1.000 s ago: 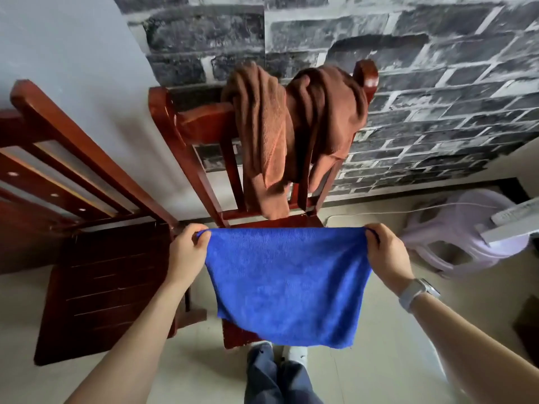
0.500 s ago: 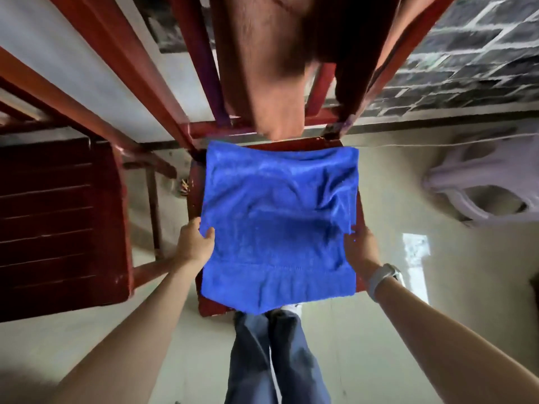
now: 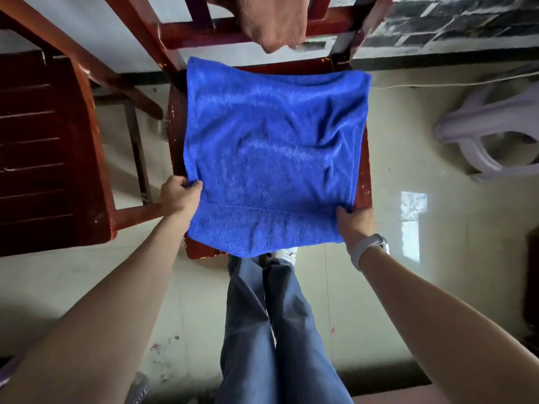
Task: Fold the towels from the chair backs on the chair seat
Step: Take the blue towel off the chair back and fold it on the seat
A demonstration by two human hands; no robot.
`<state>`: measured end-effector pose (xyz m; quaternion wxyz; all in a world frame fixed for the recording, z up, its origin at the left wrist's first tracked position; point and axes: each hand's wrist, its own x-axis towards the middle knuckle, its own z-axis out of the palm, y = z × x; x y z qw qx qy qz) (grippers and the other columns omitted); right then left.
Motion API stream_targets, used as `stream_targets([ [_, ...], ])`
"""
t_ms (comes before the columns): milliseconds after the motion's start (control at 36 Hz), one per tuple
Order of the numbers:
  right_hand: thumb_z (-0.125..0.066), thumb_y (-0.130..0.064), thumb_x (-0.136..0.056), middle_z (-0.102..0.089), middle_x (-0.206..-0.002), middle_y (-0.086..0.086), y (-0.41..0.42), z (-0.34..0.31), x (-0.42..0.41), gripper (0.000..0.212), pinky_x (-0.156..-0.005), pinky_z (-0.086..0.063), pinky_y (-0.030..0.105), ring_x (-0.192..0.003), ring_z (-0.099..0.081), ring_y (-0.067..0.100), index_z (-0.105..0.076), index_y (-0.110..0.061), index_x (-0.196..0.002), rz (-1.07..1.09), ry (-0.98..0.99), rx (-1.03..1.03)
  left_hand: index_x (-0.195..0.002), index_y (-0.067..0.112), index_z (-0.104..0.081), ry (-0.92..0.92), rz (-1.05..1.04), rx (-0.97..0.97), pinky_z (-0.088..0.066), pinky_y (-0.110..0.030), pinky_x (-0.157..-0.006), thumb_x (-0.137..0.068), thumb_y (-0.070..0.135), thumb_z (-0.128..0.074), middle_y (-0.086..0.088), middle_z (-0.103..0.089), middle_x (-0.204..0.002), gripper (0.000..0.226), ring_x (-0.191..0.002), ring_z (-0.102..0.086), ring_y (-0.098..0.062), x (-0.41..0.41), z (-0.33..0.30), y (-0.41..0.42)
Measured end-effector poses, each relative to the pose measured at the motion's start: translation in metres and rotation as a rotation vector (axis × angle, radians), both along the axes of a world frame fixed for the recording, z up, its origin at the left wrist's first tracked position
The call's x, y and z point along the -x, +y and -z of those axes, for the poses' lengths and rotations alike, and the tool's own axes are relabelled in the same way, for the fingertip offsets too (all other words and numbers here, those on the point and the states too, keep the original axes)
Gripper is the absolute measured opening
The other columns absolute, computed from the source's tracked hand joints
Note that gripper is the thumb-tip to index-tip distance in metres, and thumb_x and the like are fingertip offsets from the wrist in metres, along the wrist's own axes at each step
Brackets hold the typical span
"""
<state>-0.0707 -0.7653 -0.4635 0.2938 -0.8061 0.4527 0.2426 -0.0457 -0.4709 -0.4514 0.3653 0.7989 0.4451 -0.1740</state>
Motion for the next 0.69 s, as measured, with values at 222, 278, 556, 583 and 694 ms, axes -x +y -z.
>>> stream_targets([
  [222, -0.056, -0.019, -0.084, -0.039, -0.061, 0.0, 0.009, -0.003, 0.005, 0.015, -0.052, -0.032, 0.025, -0.056, -0.034, 0.02, -0.046, -0.013, -0.073, 0.097, -0.124, -0.169, -0.102, 0.004, -0.059, -0.12, -0.001, 0.004, -0.041, -0.028, -0.072, -0.089, 0.018, -0.056, -0.004, -0.058, -0.085, 0.02, -0.081, -0.056, -0.023, 0.015, -0.007, -0.001],
  [278, -0.052, -0.014, -0.084, -0.027, -0.053, 0.001, 0.006, -0.003, 0.002, 0.036, -0.041, -0.021, 0.023, -0.05, -0.021, 0.018, -0.033, -0.015, -0.053, 0.106, -0.104, -0.172, -0.091, 0.011, -0.057, -0.153, -0.047, 0.104, -0.045, -0.032, -0.068, -0.091, 0.018, -0.054, 0.0, -0.057, -0.073, 0.007, -0.074, -0.06, -0.025, 0.018, -0.007, 0.001],
  [556, -0.057, -0.025, -0.081, -0.031, -0.059, -0.004, 0.005, -0.003, -0.003, 0.021, -0.062, -0.031, 0.03, -0.06, -0.031, 0.02, -0.04, -0.013, -0.085, 0.186, -0.128, -0.129, -0.065, 0.024, -0.049, -0.002, 0.0, 0.207, -0.046, -0.033, -0.069, -0.091, 0.017, -0.054, -0.002, -0.054, -0.069, 0.027, -0.076, -0.056, -0.023, 0.037, -0.002, 0.012],
  [583, -0.056, -0.023, -0.082, -0.032, -0.058, -0.003, 0.006, -0.003, -0.003, 0.017, -0.06, -0.03, 0.028, -0.058, -0.031, 0.02, -0.042, -0.013, -0.082, 0.182, -0.134, -0.143, -0.063, 0.025, -0.049, -0.009, 0.014, 0.197, -0.047, -0.036, -0.074, -0.09, 0.018, -0.054, -0.005, -0.055, -0.072, 0.028, -0.079, -0.054, -0.024, 0.038, -0.002, 0.013],
  [694, -0.054, -0.014, -0.083, -0.038, -0.06, 0.002, 0.008, -0.005, -0.01, 0.03, -0.055, -0.031, 0.027, -0.06, -0.033, 0.02, -0.041, -0.013, -0.056, 0.159, -0.086, -0.195, -0.065, 0.023, -0.049, -0.072, 0.007, 0.228, -0.05, -0.037, -0.079, -0.092, 0.014, -0.052, -0.009, -0.052, -0.084, 0.028, -0.066, -0.06, -0.013, 0.036, -0.01, 0.011],
])
